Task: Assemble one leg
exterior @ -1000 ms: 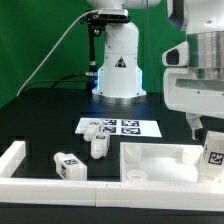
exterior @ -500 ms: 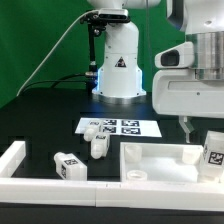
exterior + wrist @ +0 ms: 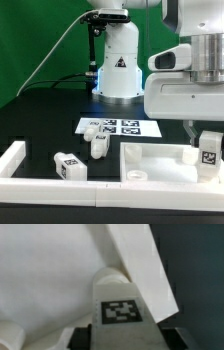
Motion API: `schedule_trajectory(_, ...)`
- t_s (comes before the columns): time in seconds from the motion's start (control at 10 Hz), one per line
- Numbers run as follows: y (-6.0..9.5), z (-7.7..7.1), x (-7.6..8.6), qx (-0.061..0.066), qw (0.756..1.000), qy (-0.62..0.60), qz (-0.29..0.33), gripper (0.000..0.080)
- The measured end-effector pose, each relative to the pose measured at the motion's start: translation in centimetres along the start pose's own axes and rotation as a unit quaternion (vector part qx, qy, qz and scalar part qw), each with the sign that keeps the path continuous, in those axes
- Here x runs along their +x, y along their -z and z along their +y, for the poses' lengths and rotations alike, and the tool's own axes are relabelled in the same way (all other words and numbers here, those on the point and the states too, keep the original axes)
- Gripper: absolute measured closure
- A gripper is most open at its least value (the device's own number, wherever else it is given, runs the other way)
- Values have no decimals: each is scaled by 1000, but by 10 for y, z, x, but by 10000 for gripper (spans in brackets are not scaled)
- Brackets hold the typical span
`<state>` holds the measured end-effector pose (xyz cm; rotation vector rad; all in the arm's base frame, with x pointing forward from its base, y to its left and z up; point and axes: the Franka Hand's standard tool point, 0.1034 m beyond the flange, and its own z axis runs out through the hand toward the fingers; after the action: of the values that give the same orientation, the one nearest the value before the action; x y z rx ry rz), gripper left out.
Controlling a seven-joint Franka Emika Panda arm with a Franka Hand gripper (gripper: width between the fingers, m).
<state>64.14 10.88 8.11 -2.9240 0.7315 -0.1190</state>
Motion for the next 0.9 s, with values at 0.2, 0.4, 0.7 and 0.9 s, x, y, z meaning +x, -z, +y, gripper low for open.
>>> schedule_trajectory(0.2, 0, 1, -2, -2, 996, -85, 1, 510)
schedule_trajectory(0.4, -1, 0, -4, -4, 978, -210, 1, 511)
schedule_trajectory(0.7, -3, -4, -8, 14, 915, -404, -8, 511)
schedule_trajectory(0.9, -4, -8, -10, 24, 877, -480, -11, 511)
